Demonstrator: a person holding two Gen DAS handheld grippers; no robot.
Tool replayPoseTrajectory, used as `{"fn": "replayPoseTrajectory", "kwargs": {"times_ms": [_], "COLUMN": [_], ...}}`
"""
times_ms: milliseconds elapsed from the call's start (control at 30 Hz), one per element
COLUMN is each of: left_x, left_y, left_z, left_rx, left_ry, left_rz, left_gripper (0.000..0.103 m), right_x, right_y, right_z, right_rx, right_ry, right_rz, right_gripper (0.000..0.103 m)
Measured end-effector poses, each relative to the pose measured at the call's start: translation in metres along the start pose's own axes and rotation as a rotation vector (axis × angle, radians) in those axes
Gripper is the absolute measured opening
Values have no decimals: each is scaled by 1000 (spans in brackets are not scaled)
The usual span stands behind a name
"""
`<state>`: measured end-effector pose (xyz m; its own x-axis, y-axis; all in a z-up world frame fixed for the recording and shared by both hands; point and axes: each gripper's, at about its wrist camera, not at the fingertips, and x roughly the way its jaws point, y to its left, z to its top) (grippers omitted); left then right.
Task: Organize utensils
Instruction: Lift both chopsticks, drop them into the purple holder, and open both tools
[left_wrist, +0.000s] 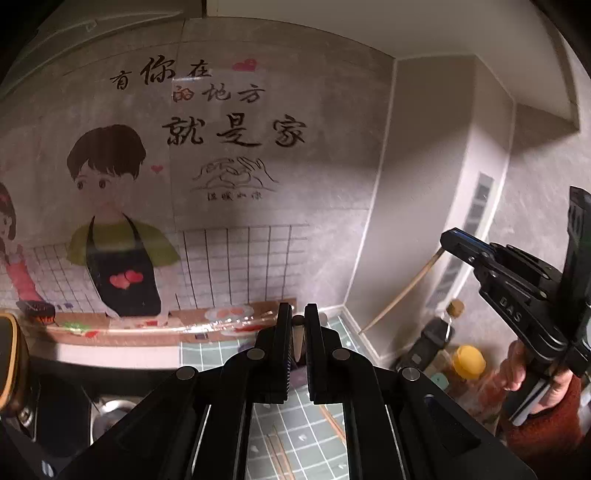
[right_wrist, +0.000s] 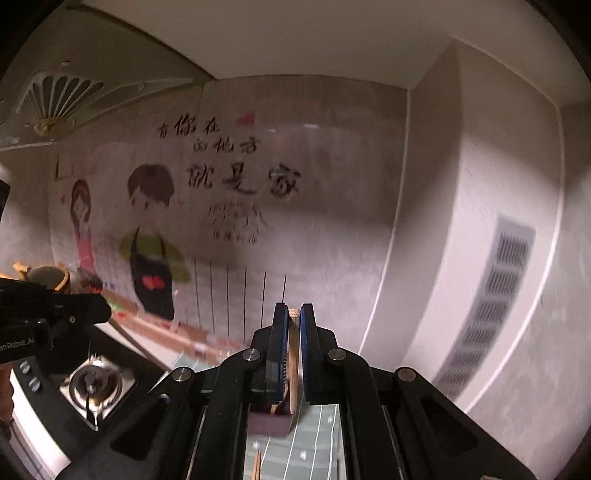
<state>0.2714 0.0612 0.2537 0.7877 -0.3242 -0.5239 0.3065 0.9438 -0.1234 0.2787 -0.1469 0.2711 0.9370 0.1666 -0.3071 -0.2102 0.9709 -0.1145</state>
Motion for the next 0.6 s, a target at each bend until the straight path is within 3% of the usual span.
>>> {"fn": "replayPoseTrajectory", "kwargs": {"times_ms": [200,600], "left_x": [43,172], "left_y": [28,73], "left_z": [16,-11], "left_rx": [-15,-118], "left_ry": [90,324], "left_rz": [5,6], "left_gripper": [7,7], "right_x": [69,195], "right_y": [1,6], "right_z": [15,-50], "right_rx": [17,50], "right_ry": [89,357], "right_rz": [28,72], "right_gripper": [6,6]}}
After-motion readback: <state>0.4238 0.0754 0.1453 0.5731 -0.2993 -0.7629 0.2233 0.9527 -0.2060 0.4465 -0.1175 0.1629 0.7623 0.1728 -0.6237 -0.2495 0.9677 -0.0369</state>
